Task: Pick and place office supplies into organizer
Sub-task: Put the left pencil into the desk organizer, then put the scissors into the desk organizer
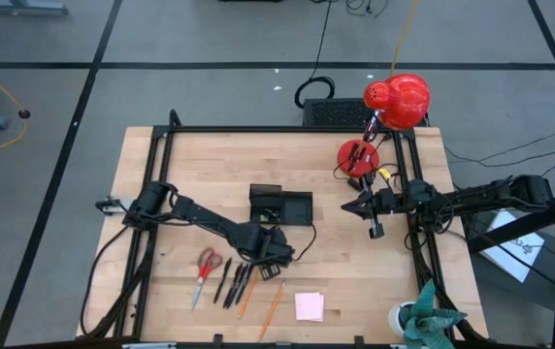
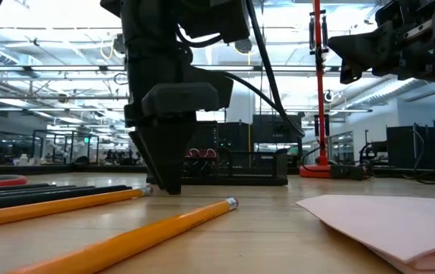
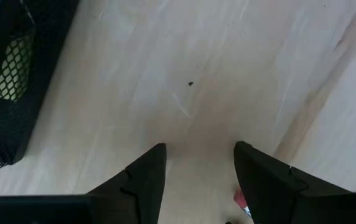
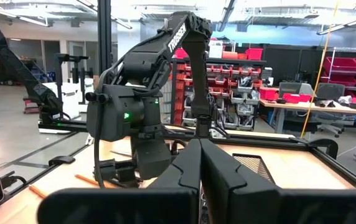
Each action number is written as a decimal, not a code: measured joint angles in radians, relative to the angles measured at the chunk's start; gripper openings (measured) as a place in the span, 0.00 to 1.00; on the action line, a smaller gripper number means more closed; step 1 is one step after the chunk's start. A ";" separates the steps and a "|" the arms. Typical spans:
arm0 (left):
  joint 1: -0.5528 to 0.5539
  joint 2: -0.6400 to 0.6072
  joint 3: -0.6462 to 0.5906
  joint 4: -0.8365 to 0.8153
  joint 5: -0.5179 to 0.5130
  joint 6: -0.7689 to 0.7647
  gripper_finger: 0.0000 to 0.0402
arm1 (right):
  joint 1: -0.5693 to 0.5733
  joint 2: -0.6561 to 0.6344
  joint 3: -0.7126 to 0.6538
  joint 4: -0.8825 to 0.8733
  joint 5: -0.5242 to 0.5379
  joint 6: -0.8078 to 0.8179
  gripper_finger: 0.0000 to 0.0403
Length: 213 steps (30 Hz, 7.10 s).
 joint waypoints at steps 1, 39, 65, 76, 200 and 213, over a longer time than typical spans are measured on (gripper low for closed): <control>-0.002 0.000 0.000 -0.001 0.000 0.010 0.49 | 0.000 0.000 0.000 -0.002 0.000 0.000 0.00; -0.246 -0.066 0.298 -0.274 0.058 -0.778 0.49 | 0.001 0.000 0.000 -0.010 -0.003 0.077 0.00; -0.186 0.069 0.298 -0.216 0.052 -0.782 0.49 | 0.001 0.000 0.000 -0.034 -0.006 0.102 0.00; -0.186 0.076 0.298 -0.256 0.049 -0.771 0.49 | 0.001 0.000 0.000 -0.027 -0.005 0.105 0.00; -0.247 -0.191 -0.047 -0.480 -0.045 -0.279 0.26 | 0.003 0.000 0.000 -0.125 -0.005 0.135 0.00; -0.241 -0.459 -0.342 -0.158 -0.053 0.038 0.19 | 0.003 0.001 0.000 -0.156 -0.006 0.132 0.00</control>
